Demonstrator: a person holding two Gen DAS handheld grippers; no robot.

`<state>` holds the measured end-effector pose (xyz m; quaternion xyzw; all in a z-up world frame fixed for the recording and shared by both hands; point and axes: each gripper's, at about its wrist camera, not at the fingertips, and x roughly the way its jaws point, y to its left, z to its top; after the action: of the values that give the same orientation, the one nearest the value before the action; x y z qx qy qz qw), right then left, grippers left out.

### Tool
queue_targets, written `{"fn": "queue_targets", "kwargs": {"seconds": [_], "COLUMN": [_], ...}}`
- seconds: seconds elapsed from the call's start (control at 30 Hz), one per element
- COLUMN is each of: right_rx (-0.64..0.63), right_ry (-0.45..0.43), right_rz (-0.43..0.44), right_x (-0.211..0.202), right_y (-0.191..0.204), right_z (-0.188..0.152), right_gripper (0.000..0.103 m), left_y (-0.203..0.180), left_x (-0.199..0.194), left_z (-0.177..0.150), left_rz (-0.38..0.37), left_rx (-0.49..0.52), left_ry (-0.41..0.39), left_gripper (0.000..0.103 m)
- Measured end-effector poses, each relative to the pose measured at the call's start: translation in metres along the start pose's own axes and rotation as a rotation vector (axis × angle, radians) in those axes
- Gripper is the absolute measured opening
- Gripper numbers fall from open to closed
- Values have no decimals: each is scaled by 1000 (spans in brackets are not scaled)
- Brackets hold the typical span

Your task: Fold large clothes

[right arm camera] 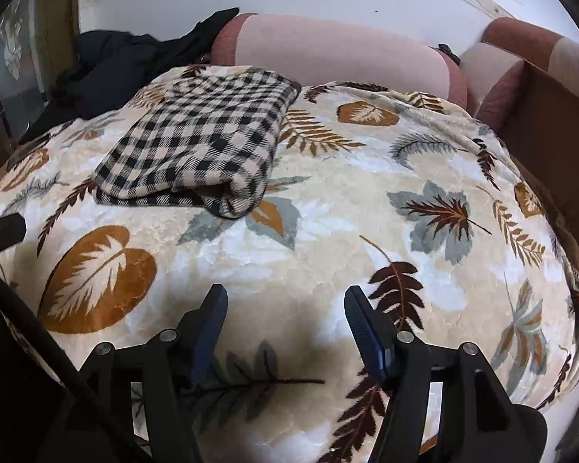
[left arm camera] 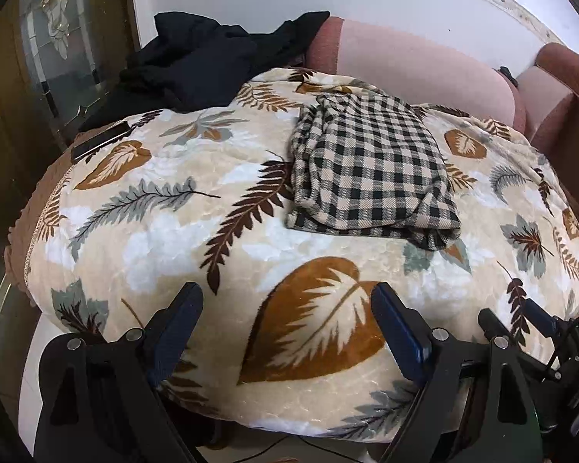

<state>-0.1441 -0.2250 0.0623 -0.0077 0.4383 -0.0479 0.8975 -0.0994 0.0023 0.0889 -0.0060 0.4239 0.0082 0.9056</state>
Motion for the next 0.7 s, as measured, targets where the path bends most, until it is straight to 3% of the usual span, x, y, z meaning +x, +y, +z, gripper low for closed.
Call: {"fn": "queue_targets", "kwargs": {"seconds": [0.33, 0.7], "right_rx": [-84, -95], "right_ry": [38, 53], "right_rz": [-14, -29], "right_x": [6, 10], "right_y": [28, 31], "right_z": [-2, -4], "right_gripper": [71, 72], "left_y": [18, 15], "left_x": [7, 14], "left_z": [0, -6], "left_rz": [10, -13], "left_rx": [-34, -17], "left_ry": [9, 36], "left_gripper": [88, 88]}}
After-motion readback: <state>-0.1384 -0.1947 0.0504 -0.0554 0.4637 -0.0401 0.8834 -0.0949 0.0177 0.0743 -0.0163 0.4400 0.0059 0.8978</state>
